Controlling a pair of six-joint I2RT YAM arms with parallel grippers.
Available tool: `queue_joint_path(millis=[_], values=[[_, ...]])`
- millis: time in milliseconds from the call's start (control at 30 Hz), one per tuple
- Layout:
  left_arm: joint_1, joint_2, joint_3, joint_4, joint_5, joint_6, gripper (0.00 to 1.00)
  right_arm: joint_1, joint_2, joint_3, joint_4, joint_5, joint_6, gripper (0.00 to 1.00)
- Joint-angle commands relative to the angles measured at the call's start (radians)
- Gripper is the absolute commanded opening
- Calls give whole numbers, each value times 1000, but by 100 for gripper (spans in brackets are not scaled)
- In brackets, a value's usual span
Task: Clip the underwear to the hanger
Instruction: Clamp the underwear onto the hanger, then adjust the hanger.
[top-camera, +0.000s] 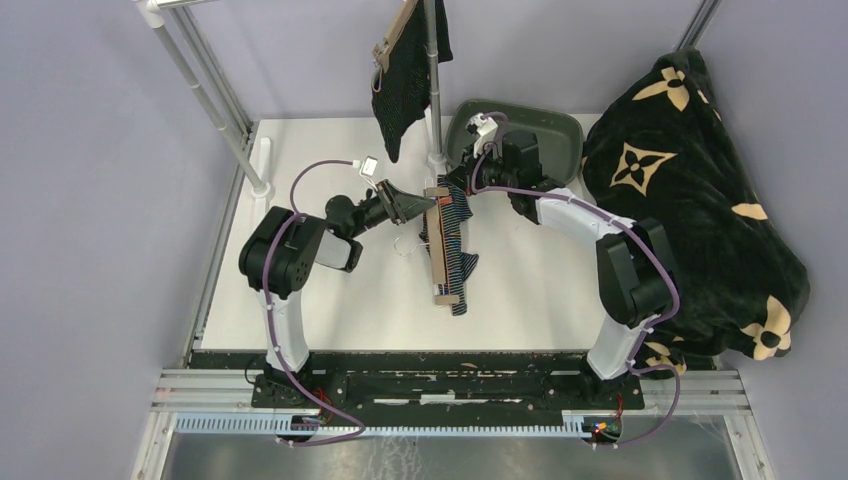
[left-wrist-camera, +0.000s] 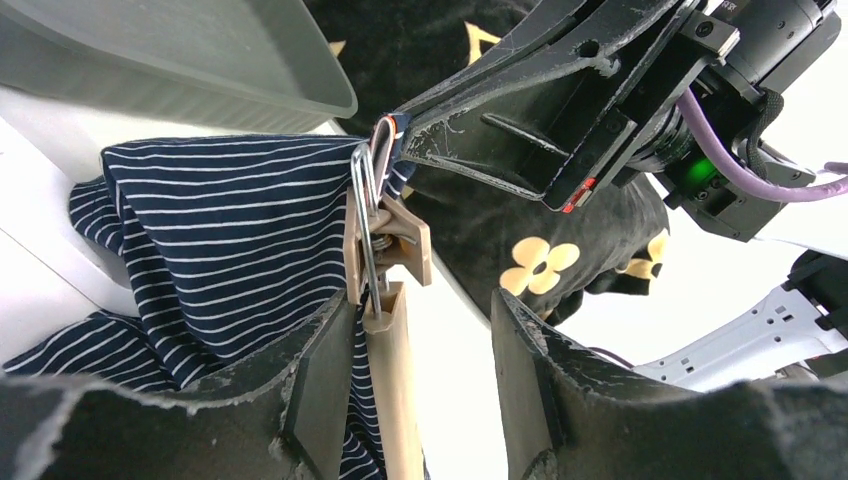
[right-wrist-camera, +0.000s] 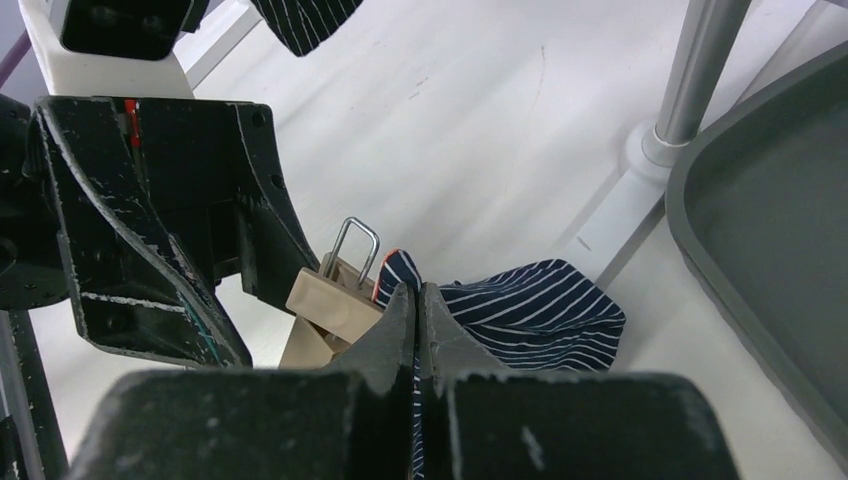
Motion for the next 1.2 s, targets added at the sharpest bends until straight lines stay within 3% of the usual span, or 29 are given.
queue_joint_path(millis=[0,367,633,867,1167], values=[[-6,-14,-6,52,20,3,57,-13,-26,-22,112,-21,4,1],[27,-92,-107,31,-99,69,59,-25,-153,-177,242,166,107,1],[39,-171,-226,80,-197,123,62,-26,-238,-285,393,188,105,1],[20,-161,-313,176,-199,115,61,-37,-278,-342,515,200,104,1],[-22,-75,-322,261,-185,117,61,-40,-298,-317,531,198,122,1]])
